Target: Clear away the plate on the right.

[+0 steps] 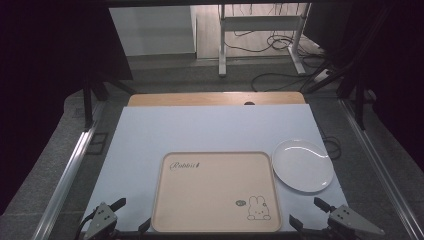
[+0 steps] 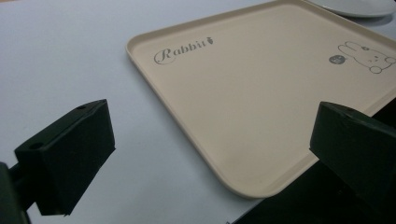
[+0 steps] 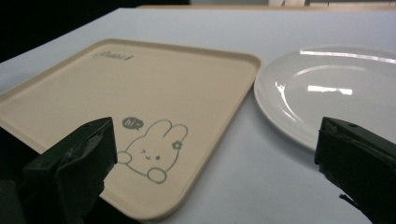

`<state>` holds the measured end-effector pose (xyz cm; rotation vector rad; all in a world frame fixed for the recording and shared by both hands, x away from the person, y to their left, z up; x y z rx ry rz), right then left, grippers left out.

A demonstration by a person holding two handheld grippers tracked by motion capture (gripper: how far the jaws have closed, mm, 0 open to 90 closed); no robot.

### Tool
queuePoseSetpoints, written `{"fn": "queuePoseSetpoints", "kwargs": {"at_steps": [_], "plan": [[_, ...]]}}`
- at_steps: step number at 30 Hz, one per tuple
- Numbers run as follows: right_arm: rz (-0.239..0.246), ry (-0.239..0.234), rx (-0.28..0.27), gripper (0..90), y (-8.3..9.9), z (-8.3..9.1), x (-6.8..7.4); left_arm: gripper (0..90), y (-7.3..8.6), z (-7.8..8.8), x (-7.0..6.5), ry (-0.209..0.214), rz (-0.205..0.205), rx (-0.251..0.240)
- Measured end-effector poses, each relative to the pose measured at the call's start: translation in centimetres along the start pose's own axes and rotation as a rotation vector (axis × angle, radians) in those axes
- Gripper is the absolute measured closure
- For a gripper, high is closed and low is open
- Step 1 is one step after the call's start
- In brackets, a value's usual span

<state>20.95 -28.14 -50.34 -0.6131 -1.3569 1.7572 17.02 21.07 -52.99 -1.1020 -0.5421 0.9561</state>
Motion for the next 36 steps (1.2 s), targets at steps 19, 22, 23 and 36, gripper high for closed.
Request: {"fn": "queuePoseSetpoints", "kwargs": {"at_steps": [19,22,23,36], "plan": [[0.052,-0.031,0.08,0.0,1.5,-1.0,-0.9,0.0,-0.1,-0.9,-0.5,0.037,-0.023,0.006],[0.056,-0.035,0.078,0.0,1.5,-0.9,-0.8,0.0,-0.1,-1.0,-0.4,0.029,-0.044,0.011],[0.056,-0.035,0.08,0.0,1.6,-1.0,-0.8,0.0,-0.1,-1.0,-0.4,0.028,-0.047,0.014],[0.18,-0.004,0.171,0.7,2.1,-1.7,-1.1,0.0,0.2,-0.8,-0.4,0.017,-0.047,0.032]]}}
Point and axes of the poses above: each handheld gripper's, and its own axes: z roughly backward along the jaws, y roughly out of its underside, x roughly to its left, the point moved 6 cm from there along -z, roughly forward along the jaws, and after that the axes turned 7 degrees about -x, right-handed, at the moved point
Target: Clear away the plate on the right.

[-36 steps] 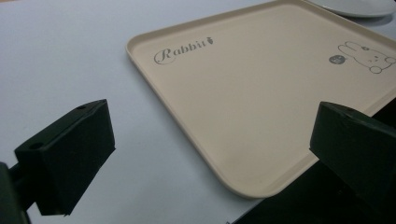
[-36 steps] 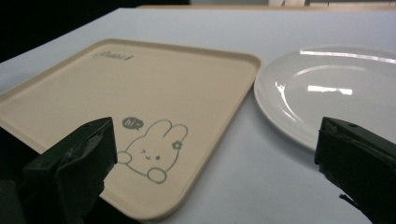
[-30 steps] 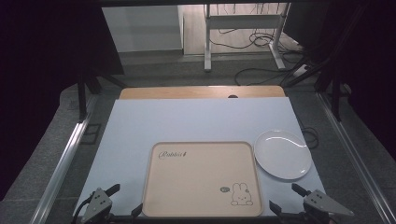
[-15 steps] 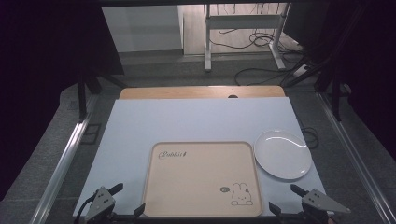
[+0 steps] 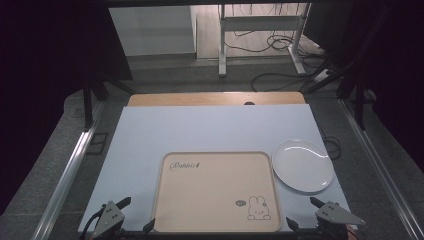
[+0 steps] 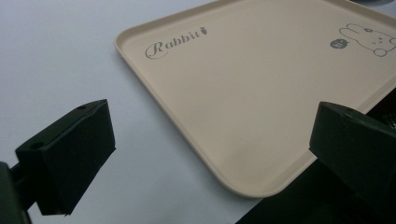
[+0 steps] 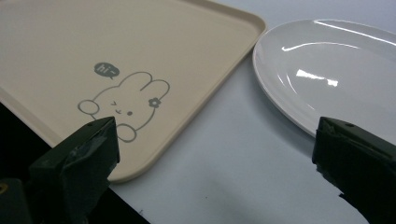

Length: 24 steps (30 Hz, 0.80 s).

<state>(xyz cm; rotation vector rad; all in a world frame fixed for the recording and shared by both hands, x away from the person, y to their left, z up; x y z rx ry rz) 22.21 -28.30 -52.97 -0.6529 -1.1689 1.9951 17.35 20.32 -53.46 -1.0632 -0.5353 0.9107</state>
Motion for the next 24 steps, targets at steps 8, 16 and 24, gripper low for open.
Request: {"fn": "queuePoseSetpoints", "kwargs": {"at_steps": [8,16,24], "plan": [[0.0,0.022,0.001,0.9,-0.1,-0.2,-0.5,0.0,0.1,-0.1,0.0,0.001,0.0,0.005],[-0.006,0.028,0.016,1.5,-0.2,-0.4,-0.9,0.0,0.1,-0.1,0.0,0.001,0.0,0.008],[-0.011,0.029,0.04,1.6,-0.1,-0.7,-1.2,0.0,0.1,-0.1,-0.1,0.002,-0.002,0.011]]}}
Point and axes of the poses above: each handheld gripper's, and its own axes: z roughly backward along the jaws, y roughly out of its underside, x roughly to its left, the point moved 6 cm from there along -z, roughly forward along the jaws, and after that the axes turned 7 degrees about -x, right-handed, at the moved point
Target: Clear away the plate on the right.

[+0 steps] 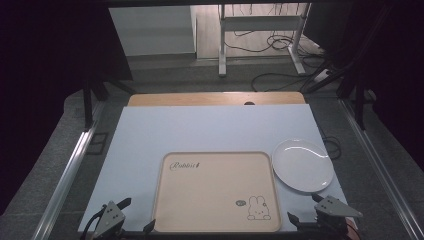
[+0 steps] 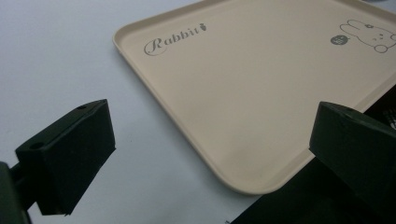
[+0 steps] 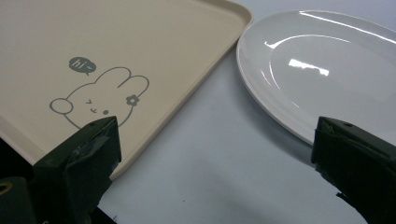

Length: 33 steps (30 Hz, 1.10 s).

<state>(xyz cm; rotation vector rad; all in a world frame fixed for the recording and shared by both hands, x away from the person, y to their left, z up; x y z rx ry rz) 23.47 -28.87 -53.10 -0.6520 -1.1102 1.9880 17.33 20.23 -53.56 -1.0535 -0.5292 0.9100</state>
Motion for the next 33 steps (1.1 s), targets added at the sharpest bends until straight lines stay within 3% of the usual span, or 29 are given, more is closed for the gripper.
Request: {"fn": "queuePoseSetpoints", "kwargs": {"at_steps": [6,20,24,29,33], "plan": [[-0.016,0.0,0.0,2.5,0.1,-0.3,-0.4,0.0,0.0,0.0,0.0,0.001,0.001,0.002],[0.027,0.072,0.034,0.0,0.1,-1.0,-0.8,0.0,0.1,-0.1,0.0,-0.001,0.0,0.007],[0.086,0.129,0.046,0.0,-0.1,-1.1,-1.0,0.0,0.1,-0.1,0.0,-0.001,0.0,0.009],[0.152,0.165,0.076,0.2,0.0,-1.4,-1.0,0.0,0.1,-0.1,0.0,-0.002,-0.002,0.013],[0.206,0.208,0.08,5.1,-0.4,-1.3,-1.2,0.0,0.1,-0.2,0.0,-0.003,-0.003,0.014]]}}
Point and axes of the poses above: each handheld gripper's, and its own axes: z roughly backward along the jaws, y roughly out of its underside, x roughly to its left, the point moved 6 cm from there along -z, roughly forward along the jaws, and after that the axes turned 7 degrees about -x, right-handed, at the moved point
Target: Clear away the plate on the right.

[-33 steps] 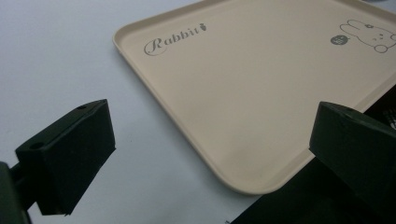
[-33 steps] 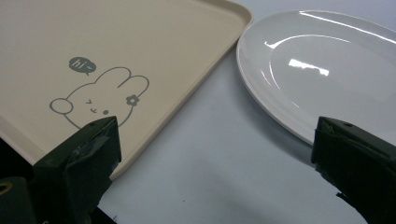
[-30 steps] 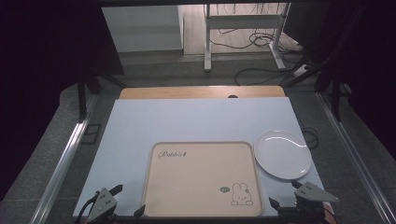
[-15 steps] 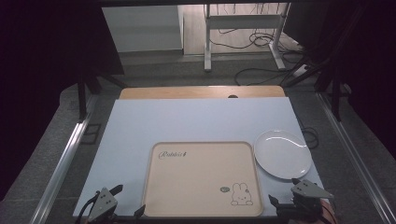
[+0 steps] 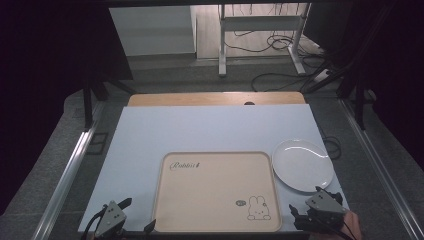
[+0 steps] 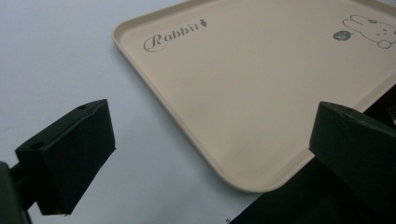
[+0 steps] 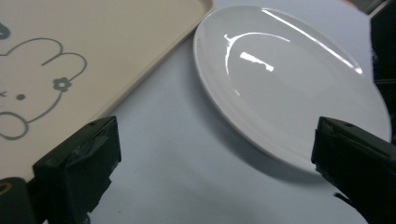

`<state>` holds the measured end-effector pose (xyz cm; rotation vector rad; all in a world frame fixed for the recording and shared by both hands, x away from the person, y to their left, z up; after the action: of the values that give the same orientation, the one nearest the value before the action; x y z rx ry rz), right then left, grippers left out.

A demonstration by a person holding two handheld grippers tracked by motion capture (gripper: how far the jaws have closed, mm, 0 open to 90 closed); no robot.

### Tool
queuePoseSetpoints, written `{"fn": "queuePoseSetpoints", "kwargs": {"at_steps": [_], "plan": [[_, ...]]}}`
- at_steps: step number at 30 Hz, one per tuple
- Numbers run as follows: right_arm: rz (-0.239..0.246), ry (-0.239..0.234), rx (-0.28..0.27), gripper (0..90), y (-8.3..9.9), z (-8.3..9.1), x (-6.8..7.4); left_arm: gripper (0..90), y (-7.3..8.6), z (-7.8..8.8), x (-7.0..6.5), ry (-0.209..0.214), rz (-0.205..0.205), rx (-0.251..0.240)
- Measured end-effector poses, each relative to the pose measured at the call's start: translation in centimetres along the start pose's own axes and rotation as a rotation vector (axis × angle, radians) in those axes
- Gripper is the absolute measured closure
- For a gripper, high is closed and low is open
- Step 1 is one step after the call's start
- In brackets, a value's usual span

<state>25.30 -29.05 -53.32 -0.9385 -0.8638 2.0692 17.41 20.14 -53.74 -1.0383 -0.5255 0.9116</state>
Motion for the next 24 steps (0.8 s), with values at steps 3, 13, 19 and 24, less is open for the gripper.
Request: {"fn": "queuePoseSetpoints", "kwargs": {"at_steps": [3,13,19,24], "plan": [[0.044,0.027,0.013,8.1,-0.1,-0.1,-0.1,0.0,0.0,0.0,0.0,0.0,-0.001,0.002],[0.236,0.122,0.073,18.2,0.0,-0.8,-0.2,0.0,0.0,-0.1,0.0,0.001,-0.004,0.007],[0.326,0.143,0.115,19.0,0.2,-1.5,-0.3,0.0,0.0,-0.1,-0.1,0.001,-0.005,0.008],[0.473,0.174,0.165,25.1,0.5,-2.1,-0.2,0.0,0.0,-0.1,0.0,0.001,-0.004,0.008]]}}
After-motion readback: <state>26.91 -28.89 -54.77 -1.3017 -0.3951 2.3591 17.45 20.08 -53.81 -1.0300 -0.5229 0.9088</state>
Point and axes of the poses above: each handheld gripper's, and its own axes: z roughly backward along the jaws, y roughly out of its underside, x roughly to its left, the point moved 6 cm from there along -z, roughly forward along the jaws, and after that the axes turned 7 degrees about -x, right-handed, at the moved point
